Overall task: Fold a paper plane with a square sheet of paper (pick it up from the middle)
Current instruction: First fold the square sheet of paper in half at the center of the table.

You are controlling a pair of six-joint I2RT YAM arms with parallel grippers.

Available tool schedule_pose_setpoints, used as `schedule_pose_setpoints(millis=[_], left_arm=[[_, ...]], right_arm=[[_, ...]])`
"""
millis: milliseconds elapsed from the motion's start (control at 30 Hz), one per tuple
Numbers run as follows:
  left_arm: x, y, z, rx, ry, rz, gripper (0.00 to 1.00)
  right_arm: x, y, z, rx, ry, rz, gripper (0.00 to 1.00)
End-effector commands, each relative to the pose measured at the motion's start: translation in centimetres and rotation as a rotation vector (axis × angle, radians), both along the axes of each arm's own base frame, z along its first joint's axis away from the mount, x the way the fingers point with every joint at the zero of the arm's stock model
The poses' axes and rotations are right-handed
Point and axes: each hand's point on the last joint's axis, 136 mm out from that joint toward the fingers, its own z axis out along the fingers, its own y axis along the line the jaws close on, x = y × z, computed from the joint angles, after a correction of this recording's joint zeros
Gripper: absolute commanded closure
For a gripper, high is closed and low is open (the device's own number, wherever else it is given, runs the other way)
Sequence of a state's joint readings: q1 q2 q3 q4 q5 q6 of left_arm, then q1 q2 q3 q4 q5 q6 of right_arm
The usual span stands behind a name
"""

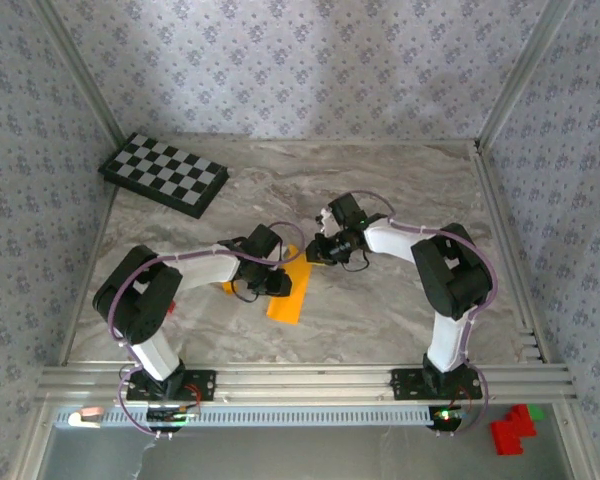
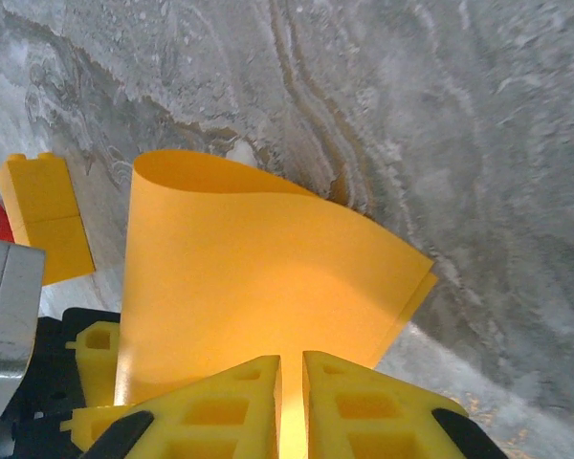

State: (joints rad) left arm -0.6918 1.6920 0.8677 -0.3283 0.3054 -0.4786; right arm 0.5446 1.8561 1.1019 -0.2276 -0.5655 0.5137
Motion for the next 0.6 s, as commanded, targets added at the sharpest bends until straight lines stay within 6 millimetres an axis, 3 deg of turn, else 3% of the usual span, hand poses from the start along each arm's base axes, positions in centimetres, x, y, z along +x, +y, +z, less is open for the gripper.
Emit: schedule_pose_setpoints(millis=[0, 567], left_arm=[[-5.61, 9.38, -5.34, 0.411, 0.184, 0.017, 0.74], [-5.62, 9.59, -5.44, 0.43, 0.18, 0.012, 0.71]], right_arm=[[-0.51, 1.05, -0.17, 0.012, 0.028, 0.017, 0.85], [-0.7, 1.66, -0.91, 0.018, 0.045, 0.031, 0.85]])
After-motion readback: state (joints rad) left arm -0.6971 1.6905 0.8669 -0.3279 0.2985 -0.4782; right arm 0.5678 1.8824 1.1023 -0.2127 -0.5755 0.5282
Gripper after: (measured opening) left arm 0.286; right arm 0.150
